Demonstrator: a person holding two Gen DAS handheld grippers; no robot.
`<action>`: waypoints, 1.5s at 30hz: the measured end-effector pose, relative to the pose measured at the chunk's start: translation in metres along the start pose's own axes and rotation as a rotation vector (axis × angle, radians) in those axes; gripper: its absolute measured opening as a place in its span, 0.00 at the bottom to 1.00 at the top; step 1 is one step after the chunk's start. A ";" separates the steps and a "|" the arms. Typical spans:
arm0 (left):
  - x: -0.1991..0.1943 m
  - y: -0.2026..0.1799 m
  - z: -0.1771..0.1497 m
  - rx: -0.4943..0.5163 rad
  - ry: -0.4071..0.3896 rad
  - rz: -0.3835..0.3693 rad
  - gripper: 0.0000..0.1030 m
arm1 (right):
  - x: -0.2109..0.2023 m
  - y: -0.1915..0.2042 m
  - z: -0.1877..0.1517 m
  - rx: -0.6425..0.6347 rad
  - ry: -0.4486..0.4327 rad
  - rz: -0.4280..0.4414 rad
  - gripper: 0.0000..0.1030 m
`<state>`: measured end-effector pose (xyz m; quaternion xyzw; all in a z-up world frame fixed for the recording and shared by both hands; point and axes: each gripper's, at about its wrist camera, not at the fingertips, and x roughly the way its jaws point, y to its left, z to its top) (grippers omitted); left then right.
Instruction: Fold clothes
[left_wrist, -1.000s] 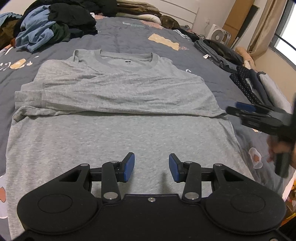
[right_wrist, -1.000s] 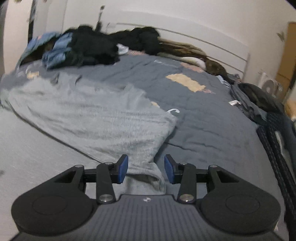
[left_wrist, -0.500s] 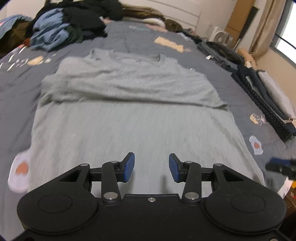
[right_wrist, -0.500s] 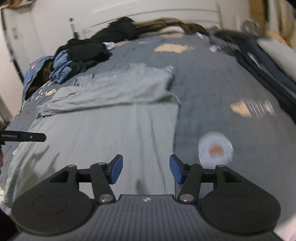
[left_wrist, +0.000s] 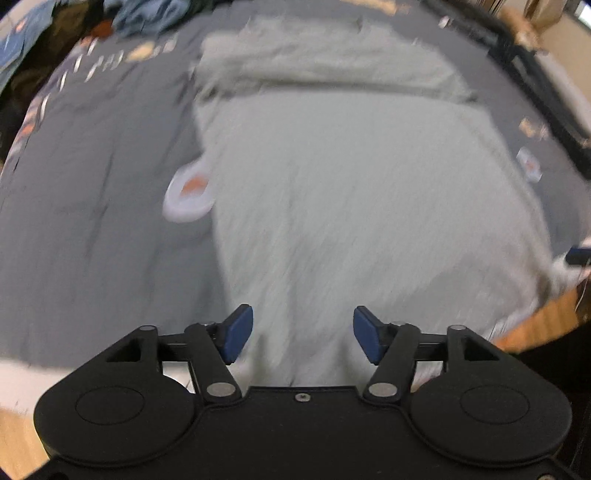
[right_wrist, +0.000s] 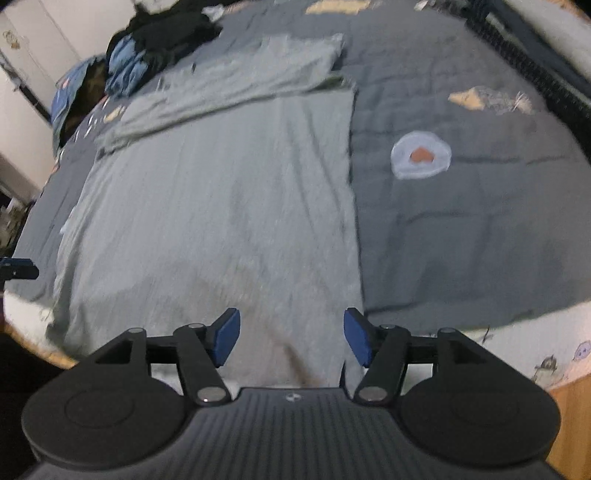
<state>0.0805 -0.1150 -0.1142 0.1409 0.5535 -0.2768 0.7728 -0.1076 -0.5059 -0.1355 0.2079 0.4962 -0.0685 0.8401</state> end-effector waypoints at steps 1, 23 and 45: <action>0.003 0.003 -0.003 0.006 0.031 0.007 0.58 | 0.001 0.000 -0.002 0.001 0.020 0.002 0.60; 0.063 0.024 -0.029 0.097 0.325 0.063 0.26 | 0.043 -0.015 -0.013 0.005 0.289 -0.079 0.60; 0.004 0.035 -0.009 0.074 0.148 -0.021 0.05 | 0.000 -0.023 -0.012 0.136 0.091 0.173 0.08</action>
